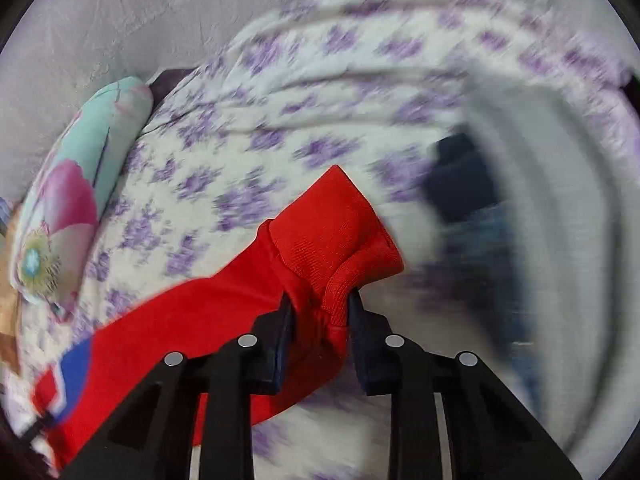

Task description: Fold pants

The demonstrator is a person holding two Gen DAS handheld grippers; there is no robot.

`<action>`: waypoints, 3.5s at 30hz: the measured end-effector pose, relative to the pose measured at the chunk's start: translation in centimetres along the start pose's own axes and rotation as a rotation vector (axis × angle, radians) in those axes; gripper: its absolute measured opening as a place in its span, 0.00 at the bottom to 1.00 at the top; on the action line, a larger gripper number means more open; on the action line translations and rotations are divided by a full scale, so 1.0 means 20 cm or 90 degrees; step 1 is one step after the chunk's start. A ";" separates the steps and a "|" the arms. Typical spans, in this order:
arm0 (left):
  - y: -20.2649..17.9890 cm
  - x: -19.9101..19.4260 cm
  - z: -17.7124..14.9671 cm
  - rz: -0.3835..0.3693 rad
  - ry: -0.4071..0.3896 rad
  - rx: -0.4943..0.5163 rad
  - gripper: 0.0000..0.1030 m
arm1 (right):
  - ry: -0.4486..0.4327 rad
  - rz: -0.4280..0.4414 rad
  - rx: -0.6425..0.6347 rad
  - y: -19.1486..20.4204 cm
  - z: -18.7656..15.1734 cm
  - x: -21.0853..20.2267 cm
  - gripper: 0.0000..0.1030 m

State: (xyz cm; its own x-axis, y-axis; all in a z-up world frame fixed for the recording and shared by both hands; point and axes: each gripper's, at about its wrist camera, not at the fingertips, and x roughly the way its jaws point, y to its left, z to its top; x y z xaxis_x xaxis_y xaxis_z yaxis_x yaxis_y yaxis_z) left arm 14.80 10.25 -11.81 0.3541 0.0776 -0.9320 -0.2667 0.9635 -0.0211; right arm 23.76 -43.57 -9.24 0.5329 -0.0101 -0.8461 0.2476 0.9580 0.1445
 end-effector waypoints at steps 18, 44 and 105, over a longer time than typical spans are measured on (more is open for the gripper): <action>-0.14 0.06 0.26 -0.065 0.021 0.210 0.95 | -0.048 -0.022 -0.163 0.26 -0.01 -0.16 0.85; -0.18 0.05 0.42 -0.187 0.083 0.308 0.44 | 0.211 0.256 -0.537 0.99 -0.10 0.30 0.04; 0.23 -0.31 -0.33 -0.210 0.235 -0.116 0.34 | 0.093 0.174 -0.562 0.67 -1.42 -0.62 0.61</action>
State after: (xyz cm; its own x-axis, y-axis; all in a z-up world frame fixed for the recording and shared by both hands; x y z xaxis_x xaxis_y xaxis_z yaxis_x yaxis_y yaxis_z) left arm 5.46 12.44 -8.49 0.1152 -0.3488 -0.9301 -0.3575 0.8590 -0.3664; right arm -2.47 -22.43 -11.34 0.3601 0.2264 -0.9050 -0.6074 0.7932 -0.0433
